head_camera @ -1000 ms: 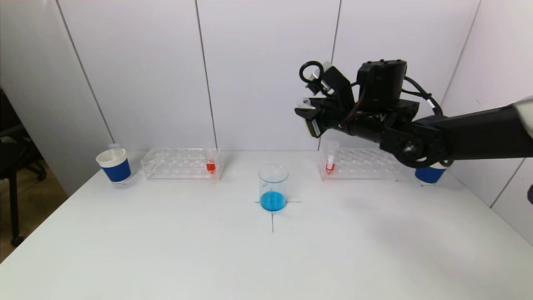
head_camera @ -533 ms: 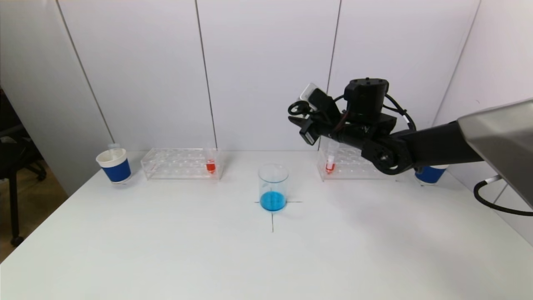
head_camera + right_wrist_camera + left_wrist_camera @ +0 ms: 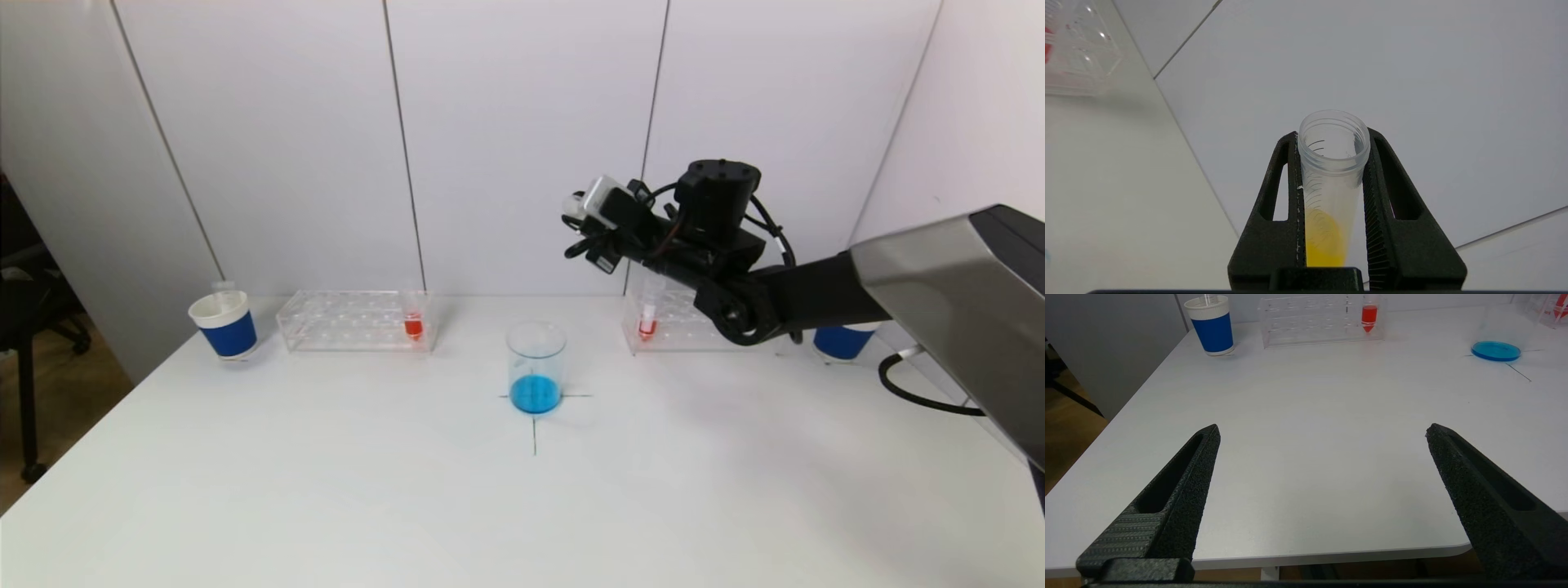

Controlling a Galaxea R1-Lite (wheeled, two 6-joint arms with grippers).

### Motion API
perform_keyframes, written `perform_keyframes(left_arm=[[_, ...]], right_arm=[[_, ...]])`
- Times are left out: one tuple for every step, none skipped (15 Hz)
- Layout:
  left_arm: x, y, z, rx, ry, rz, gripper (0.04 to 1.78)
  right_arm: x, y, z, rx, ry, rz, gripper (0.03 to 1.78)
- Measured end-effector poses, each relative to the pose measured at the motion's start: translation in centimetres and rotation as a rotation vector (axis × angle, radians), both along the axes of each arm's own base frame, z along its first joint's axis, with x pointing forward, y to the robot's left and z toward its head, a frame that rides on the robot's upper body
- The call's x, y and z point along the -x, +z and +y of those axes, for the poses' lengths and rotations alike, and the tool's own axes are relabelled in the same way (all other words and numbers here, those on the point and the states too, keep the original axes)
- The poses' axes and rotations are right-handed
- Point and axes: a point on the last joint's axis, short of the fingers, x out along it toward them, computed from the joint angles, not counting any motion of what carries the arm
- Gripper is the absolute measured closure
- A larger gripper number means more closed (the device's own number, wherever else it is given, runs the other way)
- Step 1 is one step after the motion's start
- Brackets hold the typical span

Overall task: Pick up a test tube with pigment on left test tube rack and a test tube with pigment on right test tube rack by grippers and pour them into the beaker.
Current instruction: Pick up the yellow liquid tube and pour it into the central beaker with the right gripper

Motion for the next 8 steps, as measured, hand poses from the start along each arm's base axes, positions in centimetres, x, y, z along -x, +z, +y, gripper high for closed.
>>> perform_keyframes(left_arm=[[0.0,0.0,0.0,0.0,0.0,0.0,0.06],[0.0,0.0,0.0,0.0,0.0,0.0,0.06],[0.0,0.0,0.0,0.0,0.0,0.0,0.06],[0.0,0.0,0.0,0.0,0.0,0.0,0.06],[0.0,0.0,0.0,0.0,0.0,0.0,0.06],[0.0,0.0,0.0,0.0,0.0,0.0,0.06],[0.0,0.0,0.0,0.0,0.0,0.0,0.06],[0.0,0.0,0.0,0.0,0.0,0.0,0.06]], right_arm=[[-0.2,-0.3,0.1,0.008,-0.003,-0.038,1.34],[-0.4,-0.7,0.2,0.003,-0.002,-0.07,1.34],[-0.5,-1.0,0.5,-0.006,0.001,-0.101,1.34],[-0.6,-1.4,0.7,-0.013,0.003,-0.121,1.34],[-0.6,-1.8,0.8,-0.013,0.006,-0.123,1.34],[-0.7,-2.2,0.8,-0.011,0.008,-0.115,1.34],[-0.8,-2.5,0.9,-0.007,0.022,-0.112,1.34],[-0.8,-2.6,0.9,-0.001,0.05,-0.112,1.34]])
